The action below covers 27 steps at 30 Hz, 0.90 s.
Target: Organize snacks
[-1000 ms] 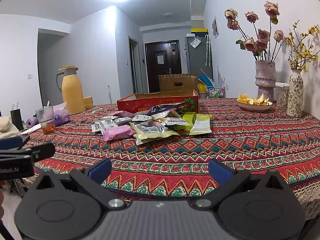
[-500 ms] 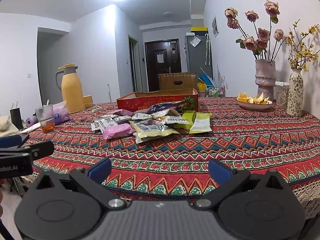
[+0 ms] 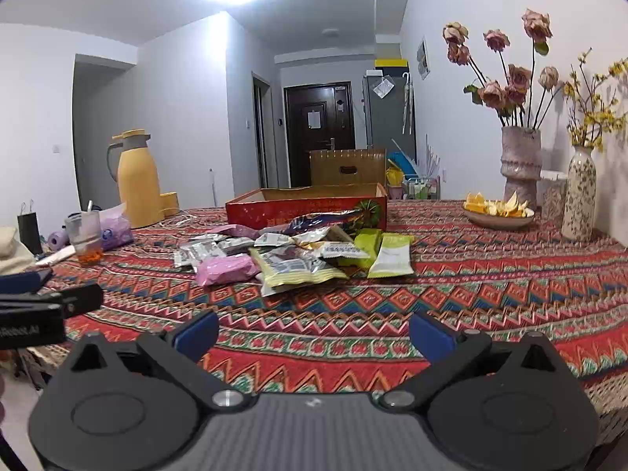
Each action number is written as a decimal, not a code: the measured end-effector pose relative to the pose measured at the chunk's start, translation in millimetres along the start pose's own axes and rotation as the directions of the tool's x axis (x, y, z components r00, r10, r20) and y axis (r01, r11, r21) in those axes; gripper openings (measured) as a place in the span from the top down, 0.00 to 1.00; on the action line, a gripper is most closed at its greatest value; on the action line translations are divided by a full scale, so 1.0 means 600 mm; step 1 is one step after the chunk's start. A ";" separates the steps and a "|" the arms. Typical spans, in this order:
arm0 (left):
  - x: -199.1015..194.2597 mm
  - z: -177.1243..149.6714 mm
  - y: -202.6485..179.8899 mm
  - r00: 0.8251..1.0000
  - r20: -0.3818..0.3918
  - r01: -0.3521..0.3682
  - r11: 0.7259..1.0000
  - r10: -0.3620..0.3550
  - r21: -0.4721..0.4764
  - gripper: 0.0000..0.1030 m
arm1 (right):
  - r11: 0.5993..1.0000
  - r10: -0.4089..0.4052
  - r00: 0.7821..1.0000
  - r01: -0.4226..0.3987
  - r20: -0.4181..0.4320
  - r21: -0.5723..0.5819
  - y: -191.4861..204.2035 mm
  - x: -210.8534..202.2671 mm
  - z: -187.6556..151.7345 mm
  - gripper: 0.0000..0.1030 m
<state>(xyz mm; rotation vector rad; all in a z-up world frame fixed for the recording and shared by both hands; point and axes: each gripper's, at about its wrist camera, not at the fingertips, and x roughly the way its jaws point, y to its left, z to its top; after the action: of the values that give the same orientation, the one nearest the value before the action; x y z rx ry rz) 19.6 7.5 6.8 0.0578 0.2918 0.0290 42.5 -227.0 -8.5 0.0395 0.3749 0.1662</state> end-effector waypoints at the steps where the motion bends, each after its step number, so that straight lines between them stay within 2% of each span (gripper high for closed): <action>1: 0.003 0.002 0.002 1.000 -0.005 -0.003 1.000 0.003 -0.001 0.00 | 1.000 -0.005 1.000 0.005 0.000 -0.010 -0.001 0.004 0.003 0.00; 8: 0.034 0.022 0.014 1.000 -0.025 -0.019 1.000 0.018 -0.020 0.00 | 0.999 -0.020 1.000 0.020 0.000 -0.026 -0.016 0.037 0.032 0.00; 16: 0.099 0.051 0.025 0.998 -0.067 -0.016 1.000 0.015 -0.011 0.00 | 0.999 0.014 1.000 -0.014 -0.019 -0.032 -0.019 0.077 0.075 0.00; 25: 0.215 0.087 0.035 0.991 -0.133 -0.002 1.000 0.005 0.023 0.00 | 0.999 0.024 0.997 -0.026 -0.073 -0.036 -0.022 0.172 0.111 0.02; 27: 0.247 0.094 0.036 0.986 -0.166 0.005 0.999 0.001 0.033 0.00 | 0.999 0.029 0.995 -0.033 -0.096 -0.033 -0.026 0.197 0.116 0.07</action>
<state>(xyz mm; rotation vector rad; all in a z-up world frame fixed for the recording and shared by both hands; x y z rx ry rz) 177.4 31.5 19.4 0.0887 0.4589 0.0268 179.0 -222.7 12.6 0.0038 0.4665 0.2055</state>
